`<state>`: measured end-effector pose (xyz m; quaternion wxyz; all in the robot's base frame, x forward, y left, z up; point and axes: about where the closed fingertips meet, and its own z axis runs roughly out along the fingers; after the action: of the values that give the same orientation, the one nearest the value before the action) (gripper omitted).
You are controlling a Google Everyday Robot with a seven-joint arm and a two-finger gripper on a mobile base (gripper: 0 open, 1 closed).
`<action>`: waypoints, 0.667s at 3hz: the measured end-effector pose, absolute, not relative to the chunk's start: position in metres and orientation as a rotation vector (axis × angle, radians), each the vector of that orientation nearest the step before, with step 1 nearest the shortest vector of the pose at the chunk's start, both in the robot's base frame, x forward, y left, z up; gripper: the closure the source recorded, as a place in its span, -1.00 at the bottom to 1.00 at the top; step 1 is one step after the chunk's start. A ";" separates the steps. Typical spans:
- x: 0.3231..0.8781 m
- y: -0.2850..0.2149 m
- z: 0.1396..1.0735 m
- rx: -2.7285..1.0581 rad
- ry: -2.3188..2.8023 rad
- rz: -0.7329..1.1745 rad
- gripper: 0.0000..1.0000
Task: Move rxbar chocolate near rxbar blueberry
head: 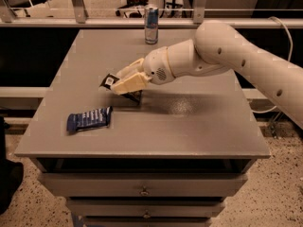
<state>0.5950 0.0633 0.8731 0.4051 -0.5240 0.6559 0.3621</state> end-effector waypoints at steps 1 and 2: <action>0.595 0.066 0.872 -1.298 1.667 0.922 -0.23; 0.595 0.066 0.873 -1.278 1.674 0.925 -0.71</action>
Offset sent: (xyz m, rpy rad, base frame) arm 0.0009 -0.0035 0.0031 0.0282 0.0260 -0.0601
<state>0.5949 0.0659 0.8730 0.4084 -0.5071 0.6644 0.3669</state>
